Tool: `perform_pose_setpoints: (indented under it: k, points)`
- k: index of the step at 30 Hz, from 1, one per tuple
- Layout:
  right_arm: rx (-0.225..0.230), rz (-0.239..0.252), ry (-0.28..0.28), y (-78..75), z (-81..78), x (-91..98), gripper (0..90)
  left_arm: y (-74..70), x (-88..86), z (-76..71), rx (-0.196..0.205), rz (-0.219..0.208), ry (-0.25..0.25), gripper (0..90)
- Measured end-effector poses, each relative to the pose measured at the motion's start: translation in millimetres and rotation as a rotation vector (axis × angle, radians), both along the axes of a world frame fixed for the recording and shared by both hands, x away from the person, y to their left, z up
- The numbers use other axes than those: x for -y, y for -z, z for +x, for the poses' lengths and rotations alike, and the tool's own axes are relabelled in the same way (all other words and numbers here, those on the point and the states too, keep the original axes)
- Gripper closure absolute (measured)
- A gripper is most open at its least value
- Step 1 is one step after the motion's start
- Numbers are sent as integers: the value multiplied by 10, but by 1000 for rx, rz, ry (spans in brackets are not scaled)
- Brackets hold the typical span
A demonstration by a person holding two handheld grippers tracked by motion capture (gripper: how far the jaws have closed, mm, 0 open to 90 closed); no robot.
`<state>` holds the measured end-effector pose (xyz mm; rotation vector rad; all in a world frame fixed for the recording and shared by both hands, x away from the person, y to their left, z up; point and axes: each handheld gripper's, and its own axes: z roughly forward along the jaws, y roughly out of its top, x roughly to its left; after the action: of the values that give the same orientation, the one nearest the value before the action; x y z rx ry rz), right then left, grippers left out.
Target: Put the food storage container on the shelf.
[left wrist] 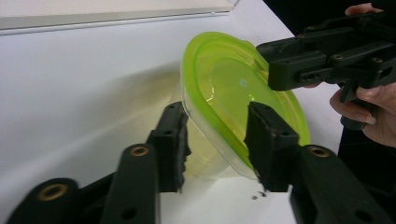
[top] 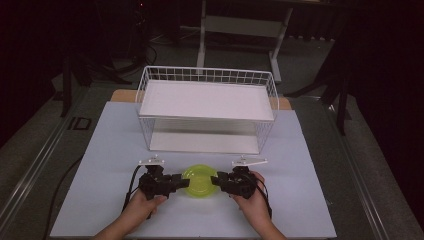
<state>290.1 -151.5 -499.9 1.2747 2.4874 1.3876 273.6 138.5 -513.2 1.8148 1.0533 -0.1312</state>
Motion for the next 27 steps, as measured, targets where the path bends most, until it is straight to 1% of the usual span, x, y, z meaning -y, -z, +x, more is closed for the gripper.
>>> perform_pose_setpoints:
  k: [4, 6, 8, 10, 14, 16, 19, 20, 21, 23, 24, 27]
  points:
    - [-8, 7, -4, -9, -30, 10, 678, -24, 14, -52, 20, 17, 0, 646]
    - [-10, 12, -8, -21, -50, 13, 692, -35, 13, -71, 26, 14, 1, 669]
    - [-6, 17, -12, -37, -71, 16, 715, -54, 14, -96, 38, 29, 7, 691]
    - [-2, 18, -10, -48, -87, 12, 728, -67, 18, -123, 38, 36, 1, 701]
    - [11, 21, -8, -66, -128, -2, 744, -85, 32, -197, 41, 43, -30, 721]
    - [15, 23, -8, -71, -145, -3, 750, -94, 33, -220, 37, 40, -40, 732]
    - [11, 30, -1, -72, -162, 3, 759, -112, 35, -241, 15, 21, -59, 755]
    - [13, 28, 1, -75, -167, 4, 763, -120, 34, -246, 17, 17, -61, 765]
    - [15, 27, 4, -77, -170, 7, 771, -136, 33, -253, 24, 17, -65, 784]
    - [16, 22, 11, -83, -170, 15, 794, -171, 45, -264, 50, 43, -63, 829]
    - [22, -1, 7, -79, -176, 5, 794, -177, 53, -262, 54, 47, -59, 829]
    - [20, 9, 17, -58, -176, 15, 794, -184, 56, -250, 54, 47, -57, 831]
